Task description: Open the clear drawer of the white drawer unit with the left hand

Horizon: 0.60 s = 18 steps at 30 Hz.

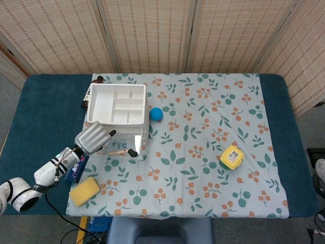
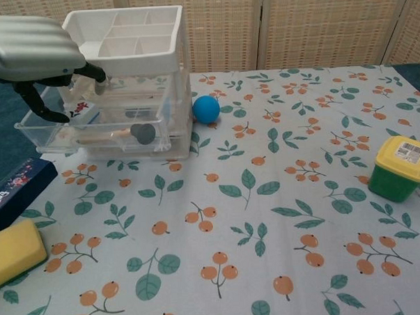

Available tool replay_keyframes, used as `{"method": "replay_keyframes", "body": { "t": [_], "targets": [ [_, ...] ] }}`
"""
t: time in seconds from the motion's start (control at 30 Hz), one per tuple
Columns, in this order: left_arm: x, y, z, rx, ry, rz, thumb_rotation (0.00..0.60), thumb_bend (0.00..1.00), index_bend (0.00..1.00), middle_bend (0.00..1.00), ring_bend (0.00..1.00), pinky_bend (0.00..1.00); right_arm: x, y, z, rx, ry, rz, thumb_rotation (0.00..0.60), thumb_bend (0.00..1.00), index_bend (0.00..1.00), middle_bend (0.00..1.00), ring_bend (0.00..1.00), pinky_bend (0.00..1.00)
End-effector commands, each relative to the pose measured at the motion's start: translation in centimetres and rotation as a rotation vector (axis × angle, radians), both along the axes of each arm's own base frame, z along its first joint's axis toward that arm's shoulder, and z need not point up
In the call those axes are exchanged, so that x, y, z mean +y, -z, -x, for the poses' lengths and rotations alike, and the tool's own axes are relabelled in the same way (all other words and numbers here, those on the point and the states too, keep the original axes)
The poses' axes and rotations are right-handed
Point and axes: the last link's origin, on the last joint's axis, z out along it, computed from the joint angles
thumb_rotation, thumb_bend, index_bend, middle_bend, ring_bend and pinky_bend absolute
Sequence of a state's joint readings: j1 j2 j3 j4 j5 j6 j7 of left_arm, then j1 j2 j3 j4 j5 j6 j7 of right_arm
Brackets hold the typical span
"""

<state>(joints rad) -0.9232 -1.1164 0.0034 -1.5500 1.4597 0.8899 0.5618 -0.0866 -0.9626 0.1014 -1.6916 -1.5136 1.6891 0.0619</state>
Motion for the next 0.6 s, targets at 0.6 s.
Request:
{"method": "replay_keyframes", "body": {
  "t": [0.6],
  "targets": [
    [0.24, 0.86, -0.02, 0.013, -0.015, 0.001, 0.600, 0.18, 0.36, 0.96, 1.00, 1.00, -0.06, -0.09, 0.09, -0.001, 0.002, 0.003, 0.600, 0.46, 0.00, 0.00, 0.00, 0.00]
  ]
}}
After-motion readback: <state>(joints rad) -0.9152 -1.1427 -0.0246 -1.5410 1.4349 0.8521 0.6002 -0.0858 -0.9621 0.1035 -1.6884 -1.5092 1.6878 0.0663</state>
